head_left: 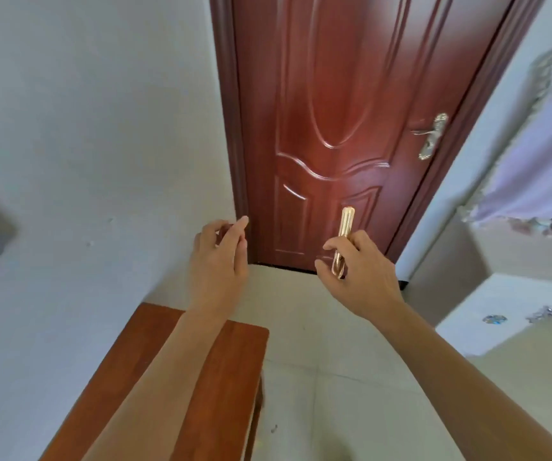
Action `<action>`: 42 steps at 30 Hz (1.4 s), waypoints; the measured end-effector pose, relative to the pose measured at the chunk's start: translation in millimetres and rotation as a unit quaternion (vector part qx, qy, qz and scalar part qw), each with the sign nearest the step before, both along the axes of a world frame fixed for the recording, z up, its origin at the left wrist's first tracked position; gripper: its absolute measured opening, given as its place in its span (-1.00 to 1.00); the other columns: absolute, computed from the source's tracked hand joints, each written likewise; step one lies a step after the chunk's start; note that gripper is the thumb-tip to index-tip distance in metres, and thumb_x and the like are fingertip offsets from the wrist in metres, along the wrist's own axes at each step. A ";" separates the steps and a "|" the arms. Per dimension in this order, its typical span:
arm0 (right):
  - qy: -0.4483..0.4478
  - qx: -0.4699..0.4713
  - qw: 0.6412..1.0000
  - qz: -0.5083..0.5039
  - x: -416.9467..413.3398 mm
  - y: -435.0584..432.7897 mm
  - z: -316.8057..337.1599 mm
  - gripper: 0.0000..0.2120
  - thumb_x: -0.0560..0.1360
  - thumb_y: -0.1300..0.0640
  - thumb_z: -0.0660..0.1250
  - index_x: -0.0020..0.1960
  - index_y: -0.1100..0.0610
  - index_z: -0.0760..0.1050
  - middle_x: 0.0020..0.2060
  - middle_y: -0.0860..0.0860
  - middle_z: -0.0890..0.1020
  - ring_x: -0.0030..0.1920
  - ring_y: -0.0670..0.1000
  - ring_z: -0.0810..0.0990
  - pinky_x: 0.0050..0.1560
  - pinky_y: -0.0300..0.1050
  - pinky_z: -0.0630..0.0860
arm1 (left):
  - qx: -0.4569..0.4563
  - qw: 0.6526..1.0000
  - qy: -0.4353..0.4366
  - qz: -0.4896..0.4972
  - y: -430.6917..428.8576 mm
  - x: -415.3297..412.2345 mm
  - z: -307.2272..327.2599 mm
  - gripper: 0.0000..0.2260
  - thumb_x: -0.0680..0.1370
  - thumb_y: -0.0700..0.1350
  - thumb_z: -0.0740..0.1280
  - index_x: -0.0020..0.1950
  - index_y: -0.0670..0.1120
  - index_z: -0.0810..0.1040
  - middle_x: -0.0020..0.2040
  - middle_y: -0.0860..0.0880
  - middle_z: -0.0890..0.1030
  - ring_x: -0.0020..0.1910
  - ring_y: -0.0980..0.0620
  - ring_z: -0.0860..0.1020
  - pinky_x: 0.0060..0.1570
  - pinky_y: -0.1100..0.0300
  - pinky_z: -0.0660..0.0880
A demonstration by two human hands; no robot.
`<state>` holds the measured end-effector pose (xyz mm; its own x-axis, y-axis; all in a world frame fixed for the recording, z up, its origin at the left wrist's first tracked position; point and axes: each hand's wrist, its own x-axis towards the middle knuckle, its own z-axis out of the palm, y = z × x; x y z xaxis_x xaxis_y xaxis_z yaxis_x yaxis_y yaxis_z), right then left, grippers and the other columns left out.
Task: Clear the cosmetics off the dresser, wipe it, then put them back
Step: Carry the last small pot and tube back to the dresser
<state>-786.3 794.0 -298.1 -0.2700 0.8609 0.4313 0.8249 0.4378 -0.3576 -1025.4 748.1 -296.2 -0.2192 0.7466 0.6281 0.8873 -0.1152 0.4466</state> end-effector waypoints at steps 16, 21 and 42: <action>0.084 0.021 0.936 -0.342 408.8 -86.6 -8.6 -0.70 0.47 -0.16 0.38 0.15 -0.08 0.52 -0.04 -0.06 0.50 -0.25 0.03 0.59 -0.31 -0.20 0.38 | 0.001 0.944 0.009 -0.330 51.7 451.5 24.4 -0.66 0.55 -0.12 0.36 0.32 -0.09 0.47 0.17 -0.02 0.55 0.11 -0.02 0.48 0.06 0.13 0.45; 0.079 -0.002 0.921 -0.383 522.7 -101.3 -12.9 -0.70 0.50 -0.13 0.36 0.18 -0.04 0.52 -0.01 -0.01 0.52 -0.23 0.09 0.60 -0.32 -0.16 0.40 | -0.006 0.920 0.012 -0.391 50.0 580.9 18.9 -0.74 0.54 -0.13 0.37 0.22 -0.10 0.51 0.11 -0.02 0.57 0.05 -0.06 0.51 -0.02 0.08 0.51; 0.068 -0.019 0.895 -0.440 910.6 65.9 -28.8 -0.72 0.52 -0.02 0.31 0.23 -0.07 0.49 0.00 -0.12 0.39 -0.20 0.06 0.57 -0.27 -0.12 0.43 | -0.064 0.875 0.035 -0.478 249.8 981.7 -23.0 -0.76 0.56 -0.08 0.36 0.21 -0.04 0.47 0.11 -0.03 0.56 0.05 -0.04 0.49 -0.12 0.13 0.51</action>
